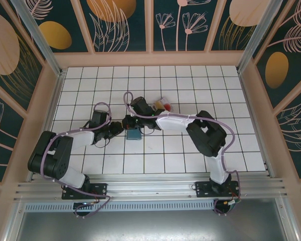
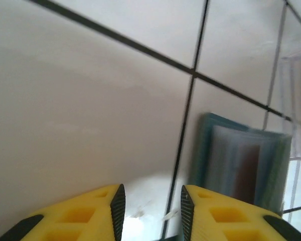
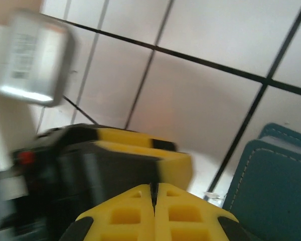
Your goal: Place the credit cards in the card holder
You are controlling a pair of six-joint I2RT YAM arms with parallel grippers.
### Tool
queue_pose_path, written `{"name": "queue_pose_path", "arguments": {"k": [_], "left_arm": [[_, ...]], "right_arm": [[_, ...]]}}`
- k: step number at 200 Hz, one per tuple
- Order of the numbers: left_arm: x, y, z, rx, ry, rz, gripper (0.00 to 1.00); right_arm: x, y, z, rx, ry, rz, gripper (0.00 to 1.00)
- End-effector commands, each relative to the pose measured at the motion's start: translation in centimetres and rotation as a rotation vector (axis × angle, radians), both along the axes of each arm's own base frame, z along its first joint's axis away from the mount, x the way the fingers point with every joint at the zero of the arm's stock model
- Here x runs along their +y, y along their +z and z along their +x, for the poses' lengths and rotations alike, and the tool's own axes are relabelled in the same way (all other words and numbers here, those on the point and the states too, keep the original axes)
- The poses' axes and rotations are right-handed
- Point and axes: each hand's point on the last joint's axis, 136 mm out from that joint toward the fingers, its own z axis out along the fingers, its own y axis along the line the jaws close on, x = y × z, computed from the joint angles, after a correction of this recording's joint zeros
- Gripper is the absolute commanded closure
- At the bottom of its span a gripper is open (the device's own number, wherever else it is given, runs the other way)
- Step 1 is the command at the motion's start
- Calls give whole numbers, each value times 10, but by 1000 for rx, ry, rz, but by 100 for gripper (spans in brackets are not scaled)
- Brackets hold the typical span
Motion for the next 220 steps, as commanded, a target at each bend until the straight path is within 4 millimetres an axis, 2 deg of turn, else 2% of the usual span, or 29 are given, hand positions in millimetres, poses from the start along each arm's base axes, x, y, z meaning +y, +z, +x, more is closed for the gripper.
{"name": "queue_pose_path", "arguments": {"k": [1,29,43,58,69,74,94,129,156,180,200,220], "left_arm": [[30,-3,-15,69,58,165,60],[48,2,-22,82,108,216,60],[48,9,-21,64,121,206,60],[46,19,-20,40,120,188,61],[44,29,-17,12,116,171,61],[42,34,-16,-3,111,159,61],[32,62,-12,-84,83,96,61],[12,124,-12,-238,24,-46,63],[-2,160,-21,-307,-14,-107,65],[-28,175,-31,-319,-71,-93,66],[-56,170,-33,-291,-128,-65,67],[-70,147,-28,-235,-158,-1,67]], "right_arm": [[1,0,8,13,-14,18,98],[1,-10,14,16,-26,3,98],[5,-18,13,34,-14,-12,97],[8,-17,12,35,0,-17,93],[7,-8,13,18,-3,-12,86],[6,-4,14,11,-3,-15,80],[6,24,17,-30,-3,-4,64],[2,78,26,-100,-8,39,55],[-23,94,40,-135,-72,23,53],[-61,93,51,-134,-156,14,53],[-94,84,55,-114,-217,2,53],[-119,71,50,-87,-252,-15,53]]}}
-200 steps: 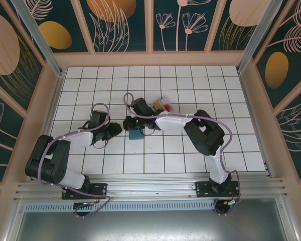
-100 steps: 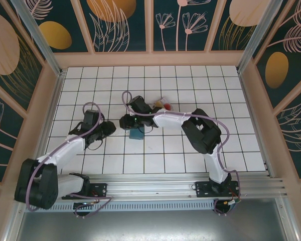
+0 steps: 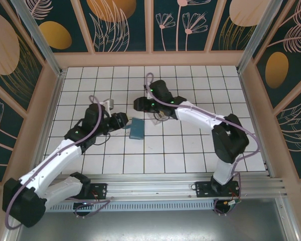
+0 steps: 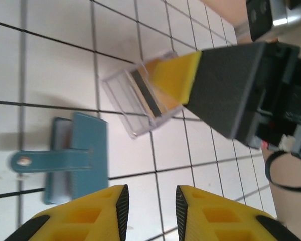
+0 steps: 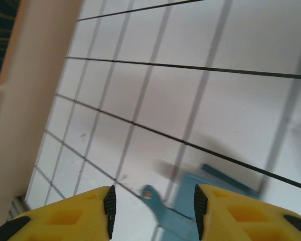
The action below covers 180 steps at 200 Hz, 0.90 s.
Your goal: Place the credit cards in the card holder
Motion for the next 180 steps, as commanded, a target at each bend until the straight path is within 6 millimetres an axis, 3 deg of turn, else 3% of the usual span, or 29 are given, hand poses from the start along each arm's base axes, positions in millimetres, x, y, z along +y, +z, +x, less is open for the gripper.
{"name": "queue_pose_path", "arguments": {"k": [1,25,62,135,180], "left_arm": [[-7,-30,5,82,17,98,68],[-14,-58,19,126,13,192,68],[-14,-92,38,175,26,309,68],[12,-166,33,299,77,473,70],[23,-193,28,341,86,511,73]], "right_arm": [[-29,-19,-7,39,-50,-33,53],[-40,-34,-19,72,-48,-51,53],[-39,-60,-41,146,-21,-32,53],[-11,-103,-68,258,59,4,52],[-3,-128,-69,308,36,0,49]]}}
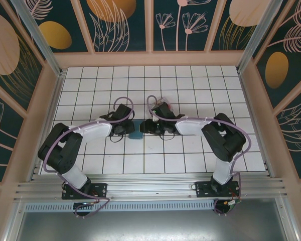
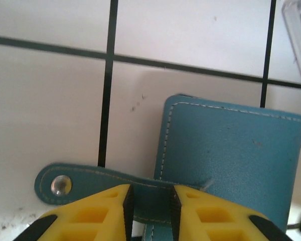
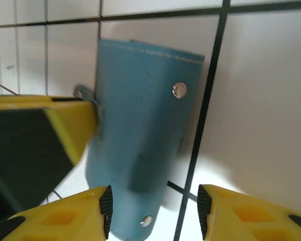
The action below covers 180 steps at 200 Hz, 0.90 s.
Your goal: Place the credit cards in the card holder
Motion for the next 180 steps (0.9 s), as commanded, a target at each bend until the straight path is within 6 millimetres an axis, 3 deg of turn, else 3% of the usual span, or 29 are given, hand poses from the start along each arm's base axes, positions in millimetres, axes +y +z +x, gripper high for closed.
{"name": "queue_pose_path", "arguments": {"k": [1,78,101,109,122,131,146,180], "left_arm": [[15,-27,-12,51,-2,66,74],[22,-48,-34,81,20,5,79],[24,-48,-38,79,27,-8,80],[24,-47,-39,76,29,-11,79],[24,-40,-37,60,39,-24,78],[27,-35,-36,50,59,-33,69],[33,-21,-31,25,97,-61,57],[66,17,-21,-51,193,-83,52]], "right_arm": [[9,-5,0,20,-14,40,49],[51,-11,-3,81,-12,194,49],[49,-9,4,45,-38,188,59],[47,-10,7,27,-46,173,67],[44,-8,11,-6,-50,146,81],[42,-6,14,-28,-50,126,85],[38,2,20,-81,-44,74,86],[4,36,31,-251,-40,-181,87]]}}
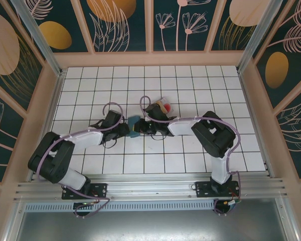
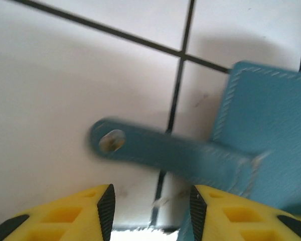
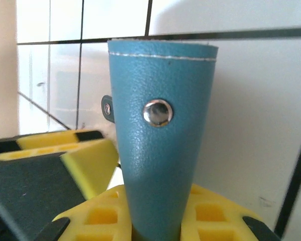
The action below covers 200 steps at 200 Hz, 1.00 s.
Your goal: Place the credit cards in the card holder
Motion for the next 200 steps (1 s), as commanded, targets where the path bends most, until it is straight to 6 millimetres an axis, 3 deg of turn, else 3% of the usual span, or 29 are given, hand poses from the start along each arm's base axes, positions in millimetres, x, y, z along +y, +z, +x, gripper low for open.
{"name": "queue_pose_path", "arguments": {"k": [1,30,56,89,103,127,159,185,200], "left_arm": [[25,18,-7,7,64,3,52],[43,46,-5,-67,101,19,50],[44,56,-3,-106,106,3,50],[38,58,-1,-126,89,-28,50],[36,58,0,-130,80,-38,50],[38,55,-2,-120,75,-23,50],[49,41,-11,-73,96,8,49],[51,26,-17,-26,99,1,49],[47,24,-17,-19,91,-18,49]], "right_arm": [[-37,31,18,-183,-30,-246,87],[-75,67,9,-275,3,-526,87],[-108,84,-11,-312,47,-802,87],[-146,70,-46,-345,130,-1255,85],[-151,57,-55,-356,158,-1351,85],[-127,28,-62,-320,199,-1263,84],[-70,1,-62,-300,228,-1122,80],[-27,-12,-53,-294,229,-1026,61],[-10,-6,-48,-309,224,-985,55]]}}
